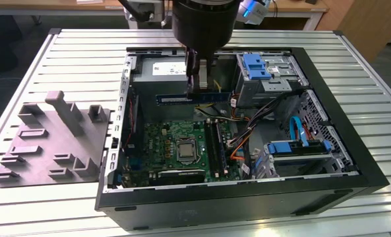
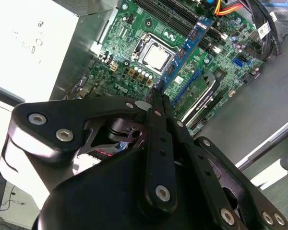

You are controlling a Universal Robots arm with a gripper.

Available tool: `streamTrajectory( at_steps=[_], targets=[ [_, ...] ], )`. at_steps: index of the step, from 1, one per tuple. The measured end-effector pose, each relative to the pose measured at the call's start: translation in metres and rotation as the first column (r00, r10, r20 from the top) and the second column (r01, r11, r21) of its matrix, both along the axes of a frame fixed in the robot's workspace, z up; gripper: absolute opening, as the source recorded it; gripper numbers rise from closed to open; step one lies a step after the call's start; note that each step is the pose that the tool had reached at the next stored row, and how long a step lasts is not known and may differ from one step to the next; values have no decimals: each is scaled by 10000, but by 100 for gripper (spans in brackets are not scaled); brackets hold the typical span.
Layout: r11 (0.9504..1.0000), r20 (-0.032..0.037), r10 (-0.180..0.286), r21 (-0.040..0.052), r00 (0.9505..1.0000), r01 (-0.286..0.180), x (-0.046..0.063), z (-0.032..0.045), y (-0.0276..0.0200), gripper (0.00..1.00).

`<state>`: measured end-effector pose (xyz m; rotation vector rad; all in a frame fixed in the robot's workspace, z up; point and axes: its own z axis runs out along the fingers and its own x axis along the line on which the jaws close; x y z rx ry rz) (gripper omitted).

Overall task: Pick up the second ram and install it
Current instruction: 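Pick up the second ram and move it above second insertion slot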

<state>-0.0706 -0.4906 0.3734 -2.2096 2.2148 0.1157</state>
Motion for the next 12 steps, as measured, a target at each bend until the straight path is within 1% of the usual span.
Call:
streamTrajectory(
  at_steps=[6,12],
  targets=[
    [10000,-6,1,4,10000,-1,71,-45,1,12],
    [10000,-5,0,5,10000,0,74,-147,1,12]
  ],
)
